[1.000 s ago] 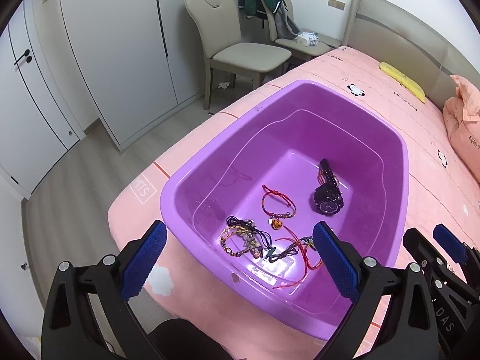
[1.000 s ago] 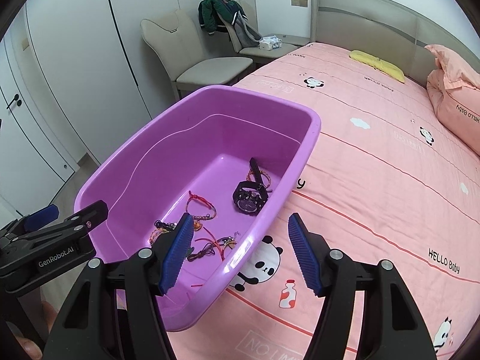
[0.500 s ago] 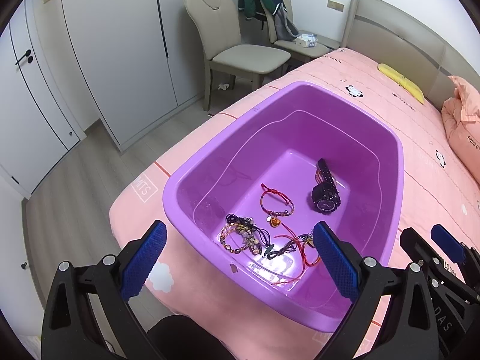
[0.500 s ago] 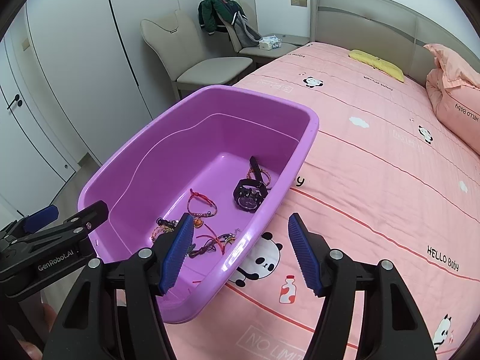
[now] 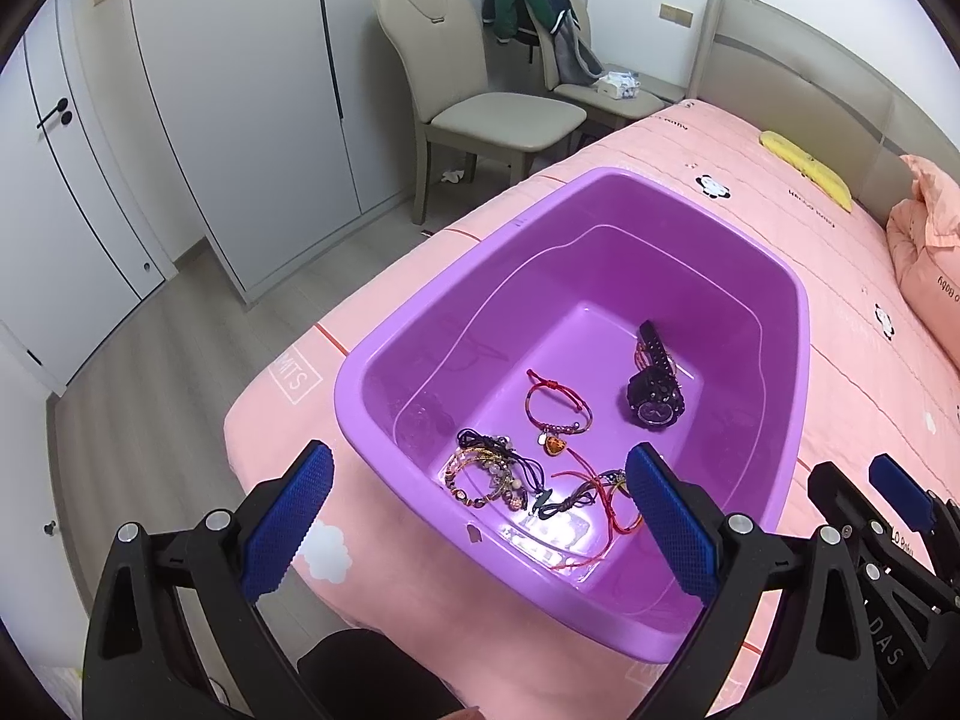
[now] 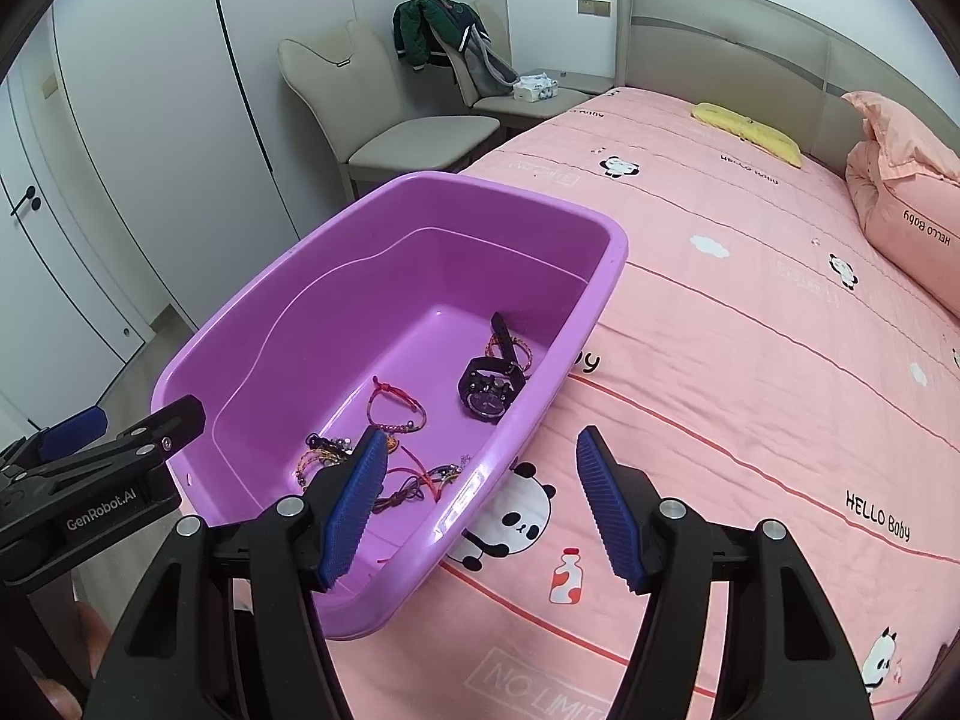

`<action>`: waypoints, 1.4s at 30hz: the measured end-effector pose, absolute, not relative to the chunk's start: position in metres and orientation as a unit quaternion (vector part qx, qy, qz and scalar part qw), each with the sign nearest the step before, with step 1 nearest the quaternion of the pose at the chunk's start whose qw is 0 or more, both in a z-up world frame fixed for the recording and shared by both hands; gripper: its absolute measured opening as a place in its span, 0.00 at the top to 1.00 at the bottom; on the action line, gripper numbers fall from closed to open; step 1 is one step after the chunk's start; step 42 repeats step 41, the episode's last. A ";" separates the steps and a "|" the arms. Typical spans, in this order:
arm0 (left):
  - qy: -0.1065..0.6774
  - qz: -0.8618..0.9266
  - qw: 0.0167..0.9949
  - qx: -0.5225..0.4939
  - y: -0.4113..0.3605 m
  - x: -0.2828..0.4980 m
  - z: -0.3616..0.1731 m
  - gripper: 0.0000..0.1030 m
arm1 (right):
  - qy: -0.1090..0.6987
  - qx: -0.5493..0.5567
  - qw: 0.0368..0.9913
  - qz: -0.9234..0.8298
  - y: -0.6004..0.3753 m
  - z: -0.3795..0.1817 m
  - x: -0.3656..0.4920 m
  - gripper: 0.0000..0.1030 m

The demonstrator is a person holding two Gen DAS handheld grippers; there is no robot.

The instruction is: Organize jewelry

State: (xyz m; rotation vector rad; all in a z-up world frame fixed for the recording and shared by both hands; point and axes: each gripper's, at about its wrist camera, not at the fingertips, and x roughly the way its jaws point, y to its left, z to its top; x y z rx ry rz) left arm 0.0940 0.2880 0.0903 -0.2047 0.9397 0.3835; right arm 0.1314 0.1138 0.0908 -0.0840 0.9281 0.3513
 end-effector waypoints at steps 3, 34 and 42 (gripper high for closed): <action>0.449 0.183 0.869 -0.098 0.288 0.094 0.090 0.07 | 0.445 -0.041 0.879 0.169 0.114 0.091 0.131 0.39; 0.449 0.170 0.872 -0.096 0.290 0.097 0.090 0.06 | 0.449 -0.035 0.876 0.172 0.118 0.089 0.129 0.39; 0.457 0.176 0.867 -0.097 0.291 0.098 0.087 0.06 | 0.449 -0.030 0.877 0.172 0.115 0.088 0.129 0.39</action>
